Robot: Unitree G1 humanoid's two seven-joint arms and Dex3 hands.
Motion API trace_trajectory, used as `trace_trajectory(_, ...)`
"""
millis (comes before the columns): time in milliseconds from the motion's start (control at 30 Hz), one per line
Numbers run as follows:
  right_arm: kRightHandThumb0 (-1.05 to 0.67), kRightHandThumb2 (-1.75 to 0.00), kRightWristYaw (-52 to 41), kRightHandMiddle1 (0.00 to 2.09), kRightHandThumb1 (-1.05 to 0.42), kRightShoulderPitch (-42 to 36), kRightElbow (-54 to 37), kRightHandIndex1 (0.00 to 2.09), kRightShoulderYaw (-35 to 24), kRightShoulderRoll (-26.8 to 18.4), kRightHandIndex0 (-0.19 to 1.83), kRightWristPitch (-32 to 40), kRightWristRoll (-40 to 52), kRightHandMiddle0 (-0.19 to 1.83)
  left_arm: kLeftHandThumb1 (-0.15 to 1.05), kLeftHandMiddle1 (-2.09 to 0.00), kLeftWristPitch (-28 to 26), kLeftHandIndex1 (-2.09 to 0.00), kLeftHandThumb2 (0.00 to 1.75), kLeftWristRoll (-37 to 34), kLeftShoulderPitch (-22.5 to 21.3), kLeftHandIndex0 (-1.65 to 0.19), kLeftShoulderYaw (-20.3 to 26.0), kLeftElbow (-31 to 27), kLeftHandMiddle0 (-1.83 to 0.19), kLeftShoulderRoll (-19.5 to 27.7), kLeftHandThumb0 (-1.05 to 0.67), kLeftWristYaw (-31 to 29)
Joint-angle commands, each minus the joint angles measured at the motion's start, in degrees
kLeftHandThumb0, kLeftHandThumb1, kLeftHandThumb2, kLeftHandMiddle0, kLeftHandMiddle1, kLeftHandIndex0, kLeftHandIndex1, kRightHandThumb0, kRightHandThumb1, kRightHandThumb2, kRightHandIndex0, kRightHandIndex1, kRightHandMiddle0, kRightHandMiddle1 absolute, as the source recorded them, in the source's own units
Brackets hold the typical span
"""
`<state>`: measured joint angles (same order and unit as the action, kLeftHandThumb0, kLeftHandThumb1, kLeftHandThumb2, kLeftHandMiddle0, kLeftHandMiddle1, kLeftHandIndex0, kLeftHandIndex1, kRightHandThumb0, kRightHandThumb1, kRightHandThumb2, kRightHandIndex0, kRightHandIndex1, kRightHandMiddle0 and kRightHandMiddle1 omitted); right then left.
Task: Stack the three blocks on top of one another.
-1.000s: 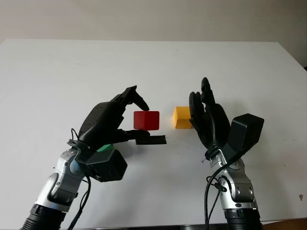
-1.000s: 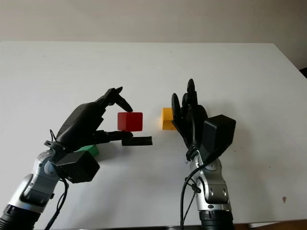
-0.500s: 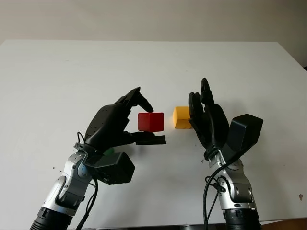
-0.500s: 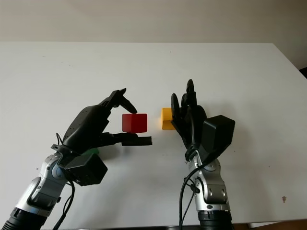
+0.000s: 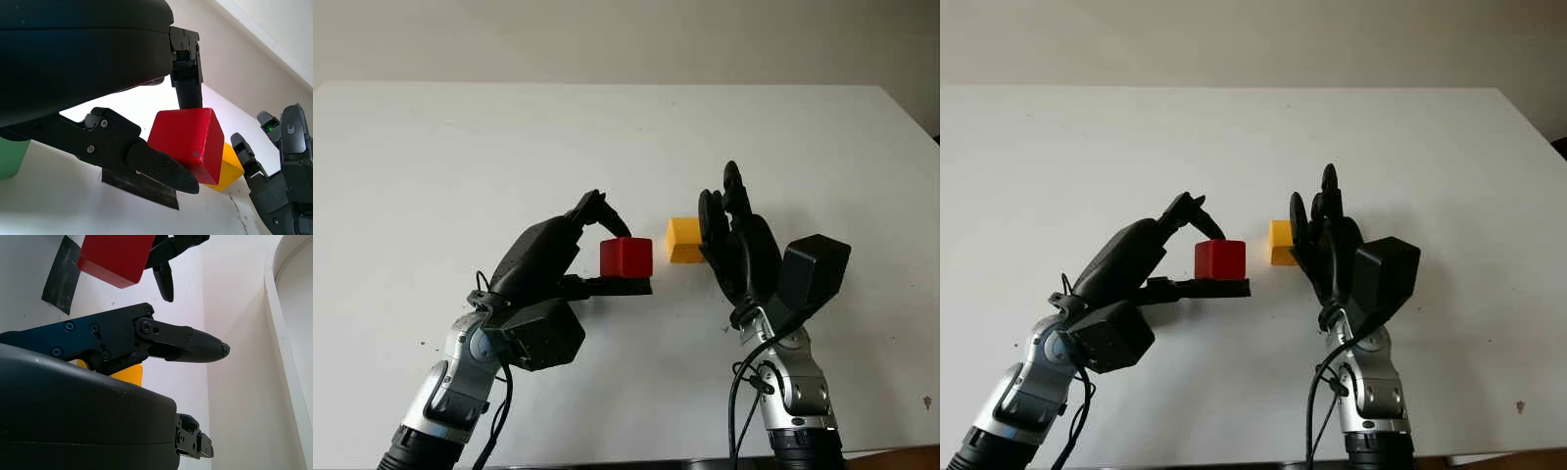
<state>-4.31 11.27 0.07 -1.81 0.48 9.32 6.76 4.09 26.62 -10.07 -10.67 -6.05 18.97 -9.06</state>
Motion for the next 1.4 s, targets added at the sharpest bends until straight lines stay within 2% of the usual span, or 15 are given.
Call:
trace_trajectory(0,-0.60,-0.55,0.02,0.00,-1.05,-0.29,-1.32,0.00,0.02,-0.24,-0.19,-0.39,-0.05,-0.19,1.05,-0.07,-0.61,-1.90,0.07,-0.48,0.67,-0.23,-0.28,-1.62,-0.22,-0.51,-0.45,-0.42)
trace_trajectory(167,-0.60,-0.54,0.10,0.00,-1.05,-0.32,-1.26,0.00,-0.08,-0.19,-0.19,-0.60,0.00,-0.19,1.05,-0.08,-1.94,-1.95,0.08,0.80,1.02,-0.22,-0.82,-2.04,-0.23,-0.75,-0.45,0.15)
trace_trajectory(400,-0.59,-0.55,0.01,0.00,-1.05,-0.40,-1.62,0.00,-0.11,-0.23,-0.19,-0.61,0.14,-0.19,1.05,-0.08,-3.12,-1.98,0.08,11.73,0.35,-0.20,-3.75,-1.30,-0.22,0.27,-0.45,4.67)
trace_trajectory(633,-0.60,-0.54,0.13,0.00,-1.05,-0.49,-1.69,0.00,0.06,-0.30,-0.19,-0.81,-0.26,-0.19,1.04,-0.06,-6.57,-1.90,0.07,19.77,-0.65,-0.16,-5.96,-0.87,-0.19,0.46,-0.41,5.24)
trace_trajectory(700,-0.60,-0.54,0.17,0.00,-1.05,-0.50,-1.71,0.00,0.03,-0.25,-0.19,-0.77,-0.24,-0.19,1.05,-0.06,-7.63,-1.84,0.07,21.48,-0.86,-0.16,-6.48,-0.74,-0.19,0.38,-0.41,5.32)
trace_trajectory(767,-0.60,-0.54,0.28,0.00,-1.05,-0.56,-1.78,0.00,0.04,-0.22,-0.19,-0.82,-0.31,-0.19,1.05,-0.04,-8.96,-1.70,0.10,22.84,-1.09,-0.13,-6.95,-1.04,-0.15,0.44,-0.44,4.38)
trace_trajectory(867,-0.60,-0.54,0.30,0.00,-1.05,-0.56,-1.79,0.00,0.02,-0.22,-0.19,-1.00,-0.32,-0.19,1.05,-0.04,-9.84,-1.58,0.12,23.78,-1.27,-0.11,-7.38,-1.55,-0.13,0.58,-0.47,3.56)
trace_trajectory(1033,-0.60,-0.54,0.19,0.00,-1.05,-0.47,-1.78,0.00,0.02,-0.32,-0.19,-0.93,-0.30,-0.19,1.05,-0.02,-9.93,-1.44,0.16,23.78,-1.63,0.01,-7.58,-1.80,-0.07,1.09,-0.54,2.48)
trace_trajectory(1367,-0.59,-0.55,0.12,0.00,-1.05,-0.50,-1.68,0.00,-0.05,-0.31,-0.19,-1.15,-0.22,-0.19,1.05,-0.03,-9.09,-1.41,0.13,19.97,-1.28,0.09,-6.77,-3.49,-0.03,1.62,-0.58,-0.11)
